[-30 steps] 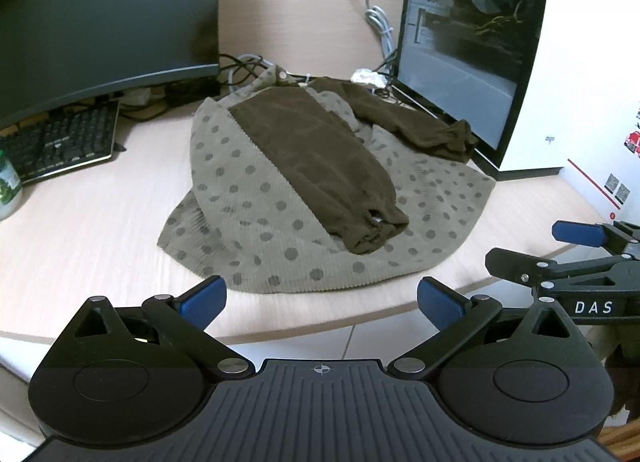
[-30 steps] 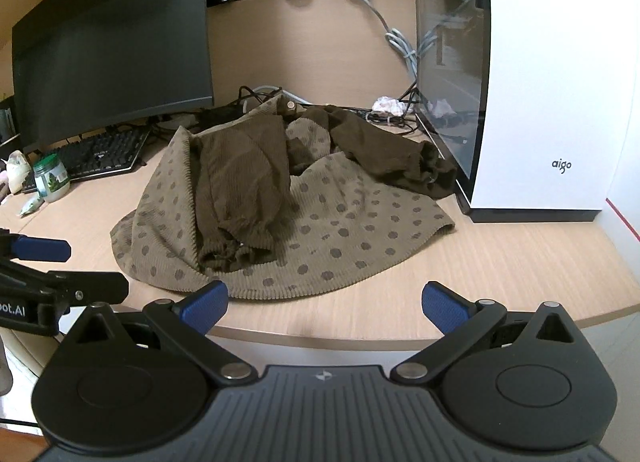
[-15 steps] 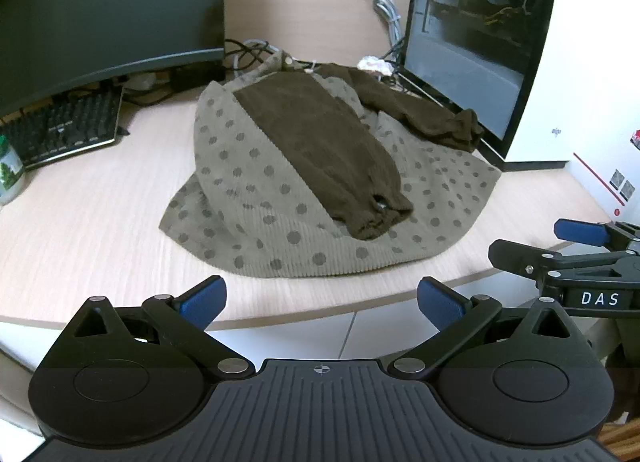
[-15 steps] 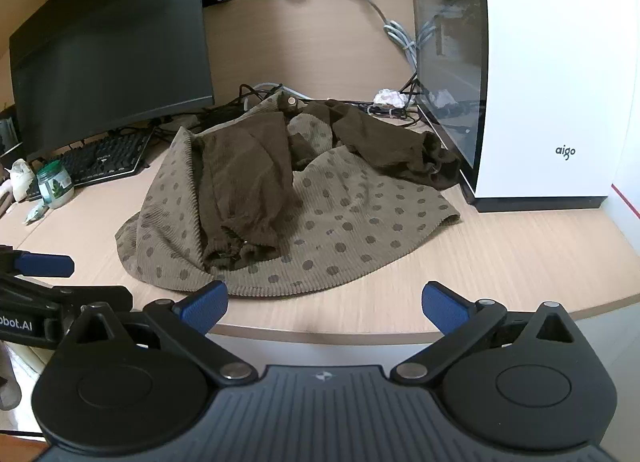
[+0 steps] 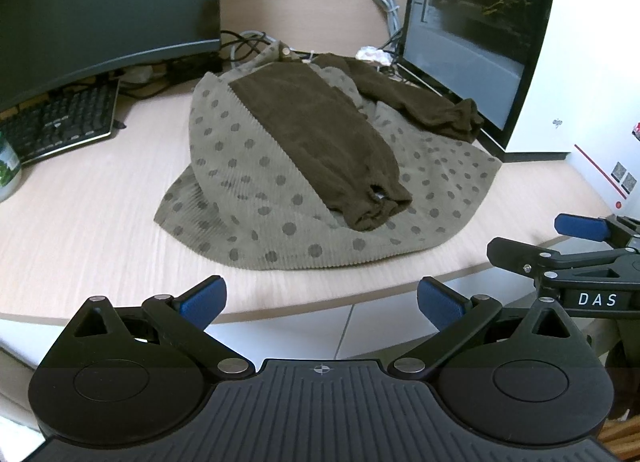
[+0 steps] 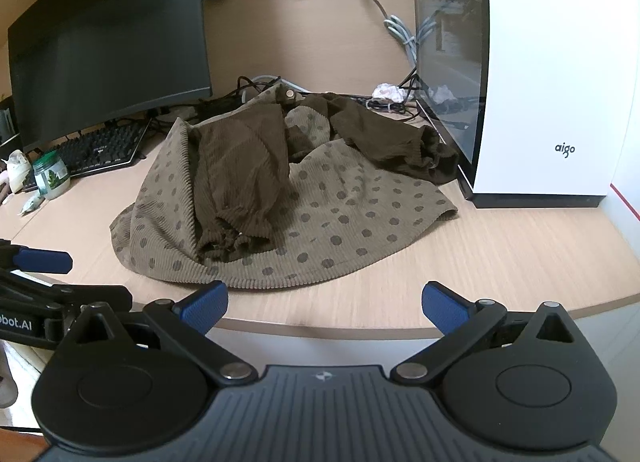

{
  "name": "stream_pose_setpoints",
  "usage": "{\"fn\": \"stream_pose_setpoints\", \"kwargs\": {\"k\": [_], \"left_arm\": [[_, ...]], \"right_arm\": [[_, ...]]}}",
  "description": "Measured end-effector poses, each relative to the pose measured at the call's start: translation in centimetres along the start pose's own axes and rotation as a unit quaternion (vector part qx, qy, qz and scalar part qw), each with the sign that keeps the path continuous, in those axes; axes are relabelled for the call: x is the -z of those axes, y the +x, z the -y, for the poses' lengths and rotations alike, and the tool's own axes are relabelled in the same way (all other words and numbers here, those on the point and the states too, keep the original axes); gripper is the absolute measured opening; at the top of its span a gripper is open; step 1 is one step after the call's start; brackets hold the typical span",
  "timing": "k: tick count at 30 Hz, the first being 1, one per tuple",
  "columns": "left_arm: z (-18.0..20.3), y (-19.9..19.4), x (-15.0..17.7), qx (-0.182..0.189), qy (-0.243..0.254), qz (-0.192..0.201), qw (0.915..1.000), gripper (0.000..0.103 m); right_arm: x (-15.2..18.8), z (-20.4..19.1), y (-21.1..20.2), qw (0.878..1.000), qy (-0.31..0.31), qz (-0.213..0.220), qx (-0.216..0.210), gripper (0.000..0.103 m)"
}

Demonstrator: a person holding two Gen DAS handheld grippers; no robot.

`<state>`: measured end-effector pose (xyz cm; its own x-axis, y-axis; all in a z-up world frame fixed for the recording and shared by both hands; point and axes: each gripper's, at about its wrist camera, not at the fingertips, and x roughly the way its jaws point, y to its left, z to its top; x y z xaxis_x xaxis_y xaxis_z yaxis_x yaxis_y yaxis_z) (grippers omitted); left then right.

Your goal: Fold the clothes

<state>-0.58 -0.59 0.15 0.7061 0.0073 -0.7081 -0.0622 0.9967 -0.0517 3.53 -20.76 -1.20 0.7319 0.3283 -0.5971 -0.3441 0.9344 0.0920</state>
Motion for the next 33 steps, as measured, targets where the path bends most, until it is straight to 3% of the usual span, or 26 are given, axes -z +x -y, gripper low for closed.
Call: {"fn": "stream_pose_setpoints", "kwargs": {"k": [33], "left_arm": [[-1.1,0.9,-0.3,-0.002,-0.005,-0.011,0.9999,0.103]], "right_arm": [[-0.3,-0.4,1.3,1.000,-0.008,-0.021,-0.001,0.103]]}}
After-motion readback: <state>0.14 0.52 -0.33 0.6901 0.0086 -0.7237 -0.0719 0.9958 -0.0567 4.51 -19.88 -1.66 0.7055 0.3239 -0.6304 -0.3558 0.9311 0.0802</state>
